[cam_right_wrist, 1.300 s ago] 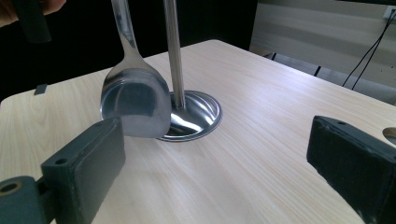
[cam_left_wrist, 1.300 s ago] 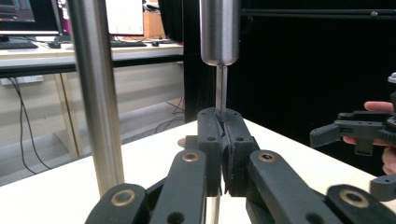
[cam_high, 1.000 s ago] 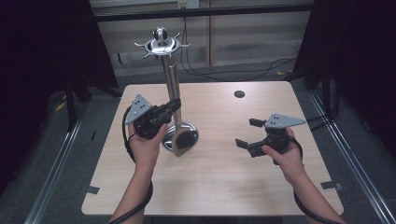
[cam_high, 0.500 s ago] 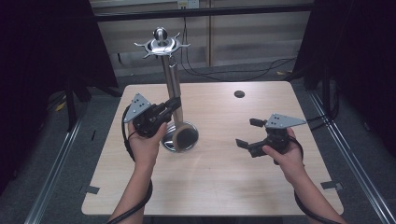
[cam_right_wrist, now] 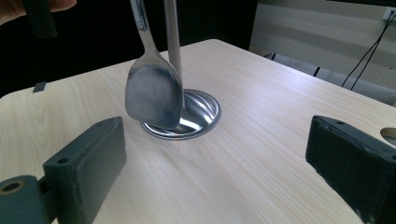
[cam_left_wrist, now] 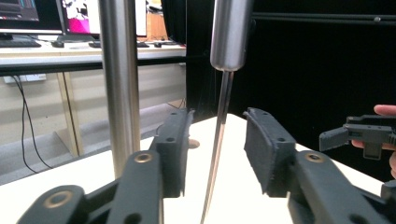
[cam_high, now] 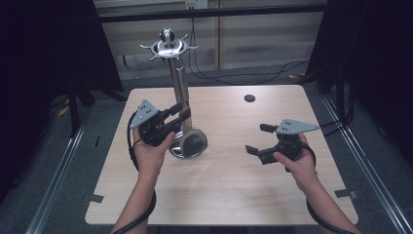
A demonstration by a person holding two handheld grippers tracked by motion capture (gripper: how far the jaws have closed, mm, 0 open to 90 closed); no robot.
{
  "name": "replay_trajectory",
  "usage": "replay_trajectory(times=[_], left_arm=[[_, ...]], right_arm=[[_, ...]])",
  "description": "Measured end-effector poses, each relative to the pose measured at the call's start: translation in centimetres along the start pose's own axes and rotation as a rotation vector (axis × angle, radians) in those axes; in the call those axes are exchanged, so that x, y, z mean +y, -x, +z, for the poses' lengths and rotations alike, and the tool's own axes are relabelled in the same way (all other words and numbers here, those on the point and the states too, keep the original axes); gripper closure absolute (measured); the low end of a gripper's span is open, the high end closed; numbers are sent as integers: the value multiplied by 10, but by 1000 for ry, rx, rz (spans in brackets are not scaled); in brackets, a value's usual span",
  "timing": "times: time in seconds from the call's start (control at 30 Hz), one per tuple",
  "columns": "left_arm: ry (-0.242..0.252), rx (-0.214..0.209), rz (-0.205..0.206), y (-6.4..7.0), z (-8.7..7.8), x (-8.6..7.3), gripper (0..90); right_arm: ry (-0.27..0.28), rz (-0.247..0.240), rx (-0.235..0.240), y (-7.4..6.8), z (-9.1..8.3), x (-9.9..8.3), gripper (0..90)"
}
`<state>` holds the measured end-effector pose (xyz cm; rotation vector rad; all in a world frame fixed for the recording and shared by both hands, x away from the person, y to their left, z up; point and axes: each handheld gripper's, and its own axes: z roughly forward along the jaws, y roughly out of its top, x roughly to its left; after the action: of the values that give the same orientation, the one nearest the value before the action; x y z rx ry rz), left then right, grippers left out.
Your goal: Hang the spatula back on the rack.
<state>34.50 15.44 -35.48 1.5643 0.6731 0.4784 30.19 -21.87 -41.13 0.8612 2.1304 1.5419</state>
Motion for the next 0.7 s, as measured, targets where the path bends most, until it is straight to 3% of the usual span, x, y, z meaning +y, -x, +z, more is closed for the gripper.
replay_trajectory(times=[0.1,0.2,0.37,0.4,0.7], left_arm=[[-12,5,4,0,0,-1,542],[-18,6,-22,1,0,-3,442],[-53,14,-12,0,-3,-8,361],[-54,17,-19,1,-2,-10,278],[-100,36,-1,-1,-9,-26,176]], right_arm=[[0,-3,-2,0,1,0,49],[0,-2,-1,0,1,0,50],[0,-7,6,0,2,0,51],[-2,-5,8,-1,3,1,51],[-12,-13,14,-2,6,0,51]])
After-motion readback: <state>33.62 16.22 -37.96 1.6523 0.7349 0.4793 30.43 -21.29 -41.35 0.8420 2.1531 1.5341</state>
